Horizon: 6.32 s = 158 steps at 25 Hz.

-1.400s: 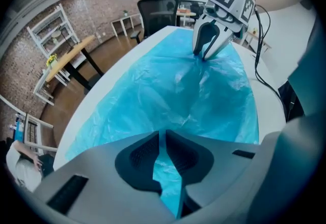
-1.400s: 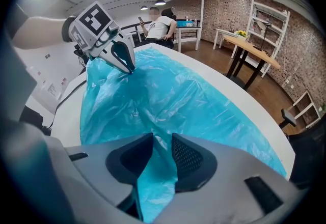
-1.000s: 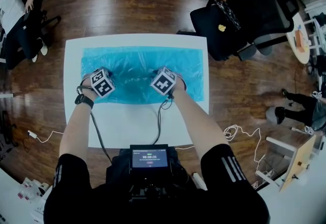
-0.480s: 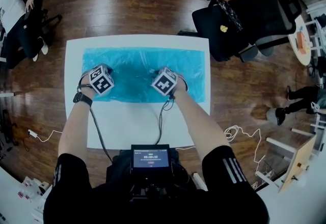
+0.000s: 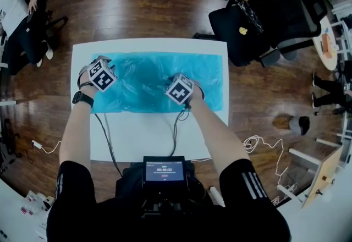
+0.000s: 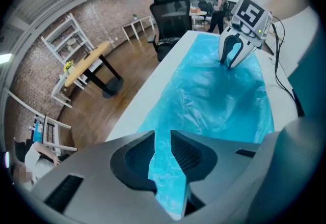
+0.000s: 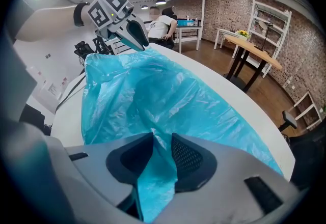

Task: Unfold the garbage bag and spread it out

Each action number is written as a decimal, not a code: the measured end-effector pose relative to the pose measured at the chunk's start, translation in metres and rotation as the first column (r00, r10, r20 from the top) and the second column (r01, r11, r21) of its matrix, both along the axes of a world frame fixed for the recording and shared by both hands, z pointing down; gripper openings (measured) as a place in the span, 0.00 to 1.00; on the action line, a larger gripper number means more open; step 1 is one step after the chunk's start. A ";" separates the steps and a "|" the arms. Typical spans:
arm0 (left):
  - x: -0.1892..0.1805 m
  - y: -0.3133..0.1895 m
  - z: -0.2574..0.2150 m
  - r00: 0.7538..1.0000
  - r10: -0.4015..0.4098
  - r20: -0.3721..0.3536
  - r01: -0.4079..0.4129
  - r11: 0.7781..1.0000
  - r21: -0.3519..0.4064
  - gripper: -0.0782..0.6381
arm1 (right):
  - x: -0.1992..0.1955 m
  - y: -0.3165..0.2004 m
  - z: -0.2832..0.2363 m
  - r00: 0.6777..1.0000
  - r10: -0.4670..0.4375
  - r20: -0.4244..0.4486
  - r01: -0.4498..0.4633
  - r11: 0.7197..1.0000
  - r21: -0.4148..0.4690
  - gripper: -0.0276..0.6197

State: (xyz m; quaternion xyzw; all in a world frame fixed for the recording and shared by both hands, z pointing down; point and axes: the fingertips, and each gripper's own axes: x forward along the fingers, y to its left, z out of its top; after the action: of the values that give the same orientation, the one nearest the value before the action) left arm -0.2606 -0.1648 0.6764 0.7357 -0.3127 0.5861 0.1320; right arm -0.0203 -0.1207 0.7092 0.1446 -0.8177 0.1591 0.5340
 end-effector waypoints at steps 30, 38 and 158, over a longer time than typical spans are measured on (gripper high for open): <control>-0.011 0.012 0.045 0.997 0.066 0.035 -0.062 0.994 -0.093 0.11 | 0.001 0.003 0.002 1.000 0.018 0.015 -0.018 1.000 -0.003 0.27; 0.002 0.011 0.001 0.995 0.087 0.041 -0.090 0.994 0.062 0.11 | 0.001 -0.002 -0.004 1.000 0.013 0.017 -0.013 1.000 0.029 0.27; -0.060 0.016 0.029 0.994 0.068 -0.084 -0.073 0.996 -0.054 0.11 | -0.077 -0.001 -0.114 0.863 -0.496 -0.095 0.467 0.711 0.526 0.07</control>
State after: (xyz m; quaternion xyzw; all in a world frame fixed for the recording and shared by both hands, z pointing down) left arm -0.3209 -0.1490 0.7054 0.7658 -0.2639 0.5683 0.1449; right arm -0.0972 -0.1219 0.5947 0.0647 -0.8519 -0.2147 0.4733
